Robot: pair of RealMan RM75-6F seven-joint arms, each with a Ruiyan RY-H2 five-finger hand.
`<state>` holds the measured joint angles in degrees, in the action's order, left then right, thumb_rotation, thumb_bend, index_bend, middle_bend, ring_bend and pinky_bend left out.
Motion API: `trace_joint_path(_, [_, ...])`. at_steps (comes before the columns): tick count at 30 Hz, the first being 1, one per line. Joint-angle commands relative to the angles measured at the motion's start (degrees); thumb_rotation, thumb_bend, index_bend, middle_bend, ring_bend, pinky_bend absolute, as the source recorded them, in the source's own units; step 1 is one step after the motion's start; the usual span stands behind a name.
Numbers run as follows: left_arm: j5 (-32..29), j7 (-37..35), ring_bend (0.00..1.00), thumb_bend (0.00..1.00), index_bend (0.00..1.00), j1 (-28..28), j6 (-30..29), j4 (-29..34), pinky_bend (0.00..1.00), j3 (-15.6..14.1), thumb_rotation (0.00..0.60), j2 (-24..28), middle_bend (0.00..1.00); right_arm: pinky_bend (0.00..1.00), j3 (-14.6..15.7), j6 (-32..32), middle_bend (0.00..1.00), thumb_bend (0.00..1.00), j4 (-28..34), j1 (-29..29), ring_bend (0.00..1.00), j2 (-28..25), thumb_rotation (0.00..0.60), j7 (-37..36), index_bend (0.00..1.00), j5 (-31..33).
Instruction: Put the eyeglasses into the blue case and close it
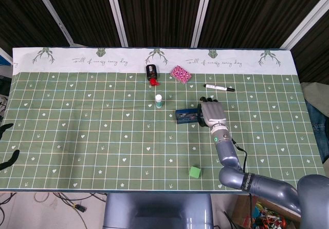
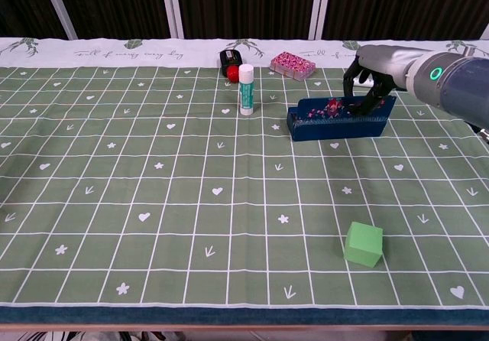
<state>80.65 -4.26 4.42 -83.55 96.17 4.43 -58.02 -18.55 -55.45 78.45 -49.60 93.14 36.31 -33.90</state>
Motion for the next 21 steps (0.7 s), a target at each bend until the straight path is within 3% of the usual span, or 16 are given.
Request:
trace_joint_path(1, [0.0, 0.01, 0.0, 0.32, 0.18, 0.02, 0.08, 0.0, 0.0, -0.03, 0.6, 0.0, 0.0, 0.23, -0.23, 0.51, 0.2, 0.57, -0.8, -0.68, 0.19, 0.03, 0.6, 0.61, 0.68, 1.66])
trace_joint_path(21, [0.03, -0.03, 0.0, 0.32, 0.18, 0.0, -0.02, 0.01, 0.0, 0.0, 0.6, -0.05, 0.0, 0.23, -0.79, 3.13, 0.2, 0.57, -6.59, -5.4, 0.18, 1.42, 0.6, 3.07, 0.68, 8.97])
